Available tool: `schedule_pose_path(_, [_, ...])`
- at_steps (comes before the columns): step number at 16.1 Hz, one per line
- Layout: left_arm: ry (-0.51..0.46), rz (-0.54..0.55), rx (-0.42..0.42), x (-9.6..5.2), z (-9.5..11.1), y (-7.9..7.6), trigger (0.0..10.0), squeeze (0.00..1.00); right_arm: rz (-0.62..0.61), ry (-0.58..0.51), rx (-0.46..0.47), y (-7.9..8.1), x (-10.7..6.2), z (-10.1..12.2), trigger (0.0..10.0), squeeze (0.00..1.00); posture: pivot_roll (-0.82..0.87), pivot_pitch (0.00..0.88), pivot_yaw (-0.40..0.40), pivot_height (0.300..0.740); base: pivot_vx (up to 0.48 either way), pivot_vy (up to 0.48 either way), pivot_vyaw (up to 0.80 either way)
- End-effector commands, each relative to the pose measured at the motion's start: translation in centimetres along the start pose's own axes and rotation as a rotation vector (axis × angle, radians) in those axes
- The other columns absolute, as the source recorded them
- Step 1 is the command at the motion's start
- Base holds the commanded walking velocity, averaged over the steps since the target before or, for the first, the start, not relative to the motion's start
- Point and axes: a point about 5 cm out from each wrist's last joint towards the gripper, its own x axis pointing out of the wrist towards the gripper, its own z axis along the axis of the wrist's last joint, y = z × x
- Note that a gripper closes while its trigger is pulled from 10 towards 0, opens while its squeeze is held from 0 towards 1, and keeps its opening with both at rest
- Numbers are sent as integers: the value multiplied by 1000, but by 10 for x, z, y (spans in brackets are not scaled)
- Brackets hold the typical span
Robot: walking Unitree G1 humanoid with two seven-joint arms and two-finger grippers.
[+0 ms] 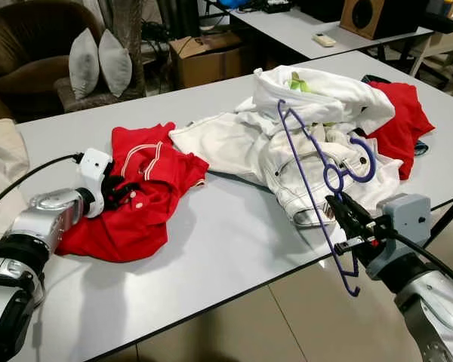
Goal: Hang hanger
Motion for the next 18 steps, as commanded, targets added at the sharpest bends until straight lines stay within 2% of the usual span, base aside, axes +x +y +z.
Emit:
schedule_pose_path(1, [9, 10, -22, -1, -1, 3, 0, 0, 7, 3, 0, 0, 1, 1, 10000, 0, -297, 0, 100, 740, 0, 0, 0])
schedule_pose_path(8, [-28, 20, -47, 0, 1, 5, 0, 0, 17, 5, 1, 1, 3, -1, 10000, 0, -292, 0, 99, 740, 0, 0, 0])
schedule_pose_path(10, [-52, 45, -24, -2, 5, 9, 0, 0, 26, 5, 1, 2, 4, 0, 10000, 0, -293, 0, 100, 740, 0, 0, 0])
schedule_pose_path(12, [-120, 83, 62, -4, 22, 14, 0, 0, 62, 3, 2, 7, 5, 1, 10000, 0, -289, 0, 97, 740, 0, 0, 0])
schedule_pose_path(13, [-258, 164, 180, -11, 62, 25, 0, 0, 130, -5, 5, 18, 10, 4, 10000, 0, -283, 0, 93, 740, 0, 0, 0])
schedule_pose_path(15, [-365, 248, 256, -21, 97, 34, 0, 0, 188, -16, 14, 28, 16, 7, 10000, 0, -280, 0, 91, 740, 0, 0, 0])
schedule_pose_path(18, [-605, 396, 491, -52, 171, 41, 0, 0, 275, -51, 11, 45, 27, 14, 10000, 0, -272, 0, 91, 740, 0, 0, 0])
